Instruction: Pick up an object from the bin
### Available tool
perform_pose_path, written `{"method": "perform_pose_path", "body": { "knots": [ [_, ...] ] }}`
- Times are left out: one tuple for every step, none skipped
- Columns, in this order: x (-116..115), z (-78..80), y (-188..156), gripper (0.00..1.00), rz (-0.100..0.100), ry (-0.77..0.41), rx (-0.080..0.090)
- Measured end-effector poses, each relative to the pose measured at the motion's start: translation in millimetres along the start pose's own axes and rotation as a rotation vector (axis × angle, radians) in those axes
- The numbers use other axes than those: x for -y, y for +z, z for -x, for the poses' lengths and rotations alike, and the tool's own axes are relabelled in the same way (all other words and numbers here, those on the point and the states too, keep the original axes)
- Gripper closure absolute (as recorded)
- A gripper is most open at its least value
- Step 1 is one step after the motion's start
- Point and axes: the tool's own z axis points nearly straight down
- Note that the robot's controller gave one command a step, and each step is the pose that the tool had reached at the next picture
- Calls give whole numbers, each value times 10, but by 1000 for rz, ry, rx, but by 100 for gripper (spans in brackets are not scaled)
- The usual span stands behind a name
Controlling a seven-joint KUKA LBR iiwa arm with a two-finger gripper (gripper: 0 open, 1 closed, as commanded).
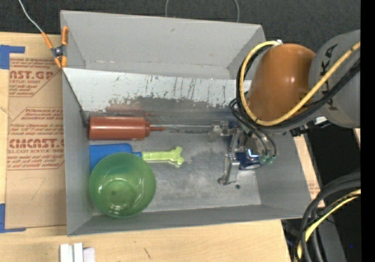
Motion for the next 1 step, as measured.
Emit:
{"method": "perform_pose_path", "body": {
  "knots": [
    [-836,577,1255,0,3,47,-11]
  ]
}}
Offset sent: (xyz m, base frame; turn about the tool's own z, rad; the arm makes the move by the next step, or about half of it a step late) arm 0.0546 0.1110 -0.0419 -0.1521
